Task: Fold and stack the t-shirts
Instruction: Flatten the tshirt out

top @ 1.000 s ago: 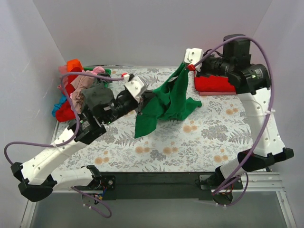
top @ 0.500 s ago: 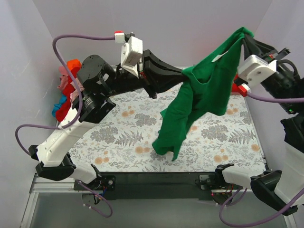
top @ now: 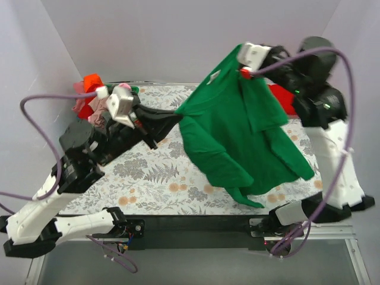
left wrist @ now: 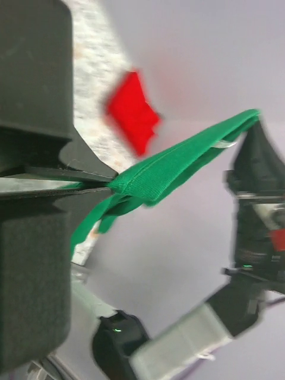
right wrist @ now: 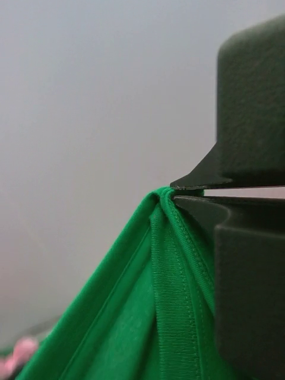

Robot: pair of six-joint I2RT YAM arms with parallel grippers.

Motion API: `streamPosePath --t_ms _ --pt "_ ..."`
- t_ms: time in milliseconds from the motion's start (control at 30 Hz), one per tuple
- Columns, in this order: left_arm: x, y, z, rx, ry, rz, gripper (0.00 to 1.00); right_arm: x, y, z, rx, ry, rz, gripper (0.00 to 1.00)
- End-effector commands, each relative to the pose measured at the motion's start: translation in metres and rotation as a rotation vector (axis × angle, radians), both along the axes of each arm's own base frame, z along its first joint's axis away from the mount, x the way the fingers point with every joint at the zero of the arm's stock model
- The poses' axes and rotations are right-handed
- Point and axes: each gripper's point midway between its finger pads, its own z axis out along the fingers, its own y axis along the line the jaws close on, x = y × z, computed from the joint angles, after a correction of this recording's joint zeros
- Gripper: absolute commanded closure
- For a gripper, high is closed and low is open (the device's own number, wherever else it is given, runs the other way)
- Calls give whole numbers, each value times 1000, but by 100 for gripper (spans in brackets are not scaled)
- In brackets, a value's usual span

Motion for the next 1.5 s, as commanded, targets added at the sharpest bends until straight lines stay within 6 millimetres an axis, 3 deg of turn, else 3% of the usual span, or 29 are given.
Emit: streamPosePath --t_ms 0,33,67,100,133,167,200,233,267,300,333,367,400,433,500,600,667,700,833,933,967,1033,1167,1200,1300,1333,1400,1433,1467 --pt "20 45 -91 27 258 232 100 65 47 -82 -44 199 25 99" --pt "17 52 -110 -30 385 243 100 74 60 -100 -64 233 31 99" --pt "12 69 -127 -74 448 272 100 84 94 -133 -100 290 75 99" --pt "18 75 -179 -33 547 341 100 90 110 -152 -120 319 86 99" --pt "17 78 -203 -118 702 367 100 99 122 -172 -137 346 55 99" --pt "13 92 -216 -177 765 390 100 109 152 -209 -165 399 50 99" --pt "17 100 -264 -137 857 487 100 122 166 -217 -137 392 10 90" --pt "17 107 -279 -150 914 531 100 139 163 -225 -146 371 -112 78" --pt "16 114 -289 -227 1016 572 97 150 179 -255 -174 383 -162 62" --pt "14 130 -307 -201 1054 650 89 158 181 -258 -159 368 -212 36" --pt "17 143 -307 -233 1056 716 63 161 180 -265 -164 374 -245 28" --pt "17 152 -307 -303 1110 766 49 161 179 -273 -169 391 -250 24" --pt "14 164 -318 -253 1120 836 37 158 177 -276 -168 402 -256 20" --pt "15 171 -308 -273 1105 857 28 156 172 -277 -175 409 -263 18" --pt "16 174 -303 -242 1080 875 26 142 155 -282 -195 450 -256 14" --pt "21 169 -288 -215 1009 843 27 104 128 -316 -273 607 -182 11" --pt "25 153 -276 -219 954 764 27 74 110 -322 -277 695 -96 10" --pt "27 147 -274 -206 931 738 27 57 102 -348 -306 768 -62 8" --pt "33 113 -275 -77 833 636 26 10 99 -363 -259 899 123 7" --pt "42 85 -291 77 821 613 21 -16 98 -365 -168 1013 207 9" --pt "48 74 -312 177 839 640 19 -17 90 -368 -128 1056 199 11" --pt "54 63 -320 251 836 643 17 -33 80 -381 -87 1137 246 13" --pt "83 40 -346 388 822 557 23 -30 25 -399 44 1218 173 15" --pt "107 54 -364 403 878 607 26 -32 17 -401 70 1230 169 15" --pt "133 62 -395 436 986 560 38 -49 -3 -414 140 1259 166 15" --pt "137 60 -400 448 1013 540 40 -47 -7 -409 157 1205 157 15" --pt "138 58 -413 498 1054 515 42 -60 -13 -428 166 1215 140 14" --pt "137 56 -426 530 1088 505 42 -57 -18 -420 189 1156 136 13" --pt "134 55 -431 548 1103 492 42 -66 -21 -435 198 1181 130 13"
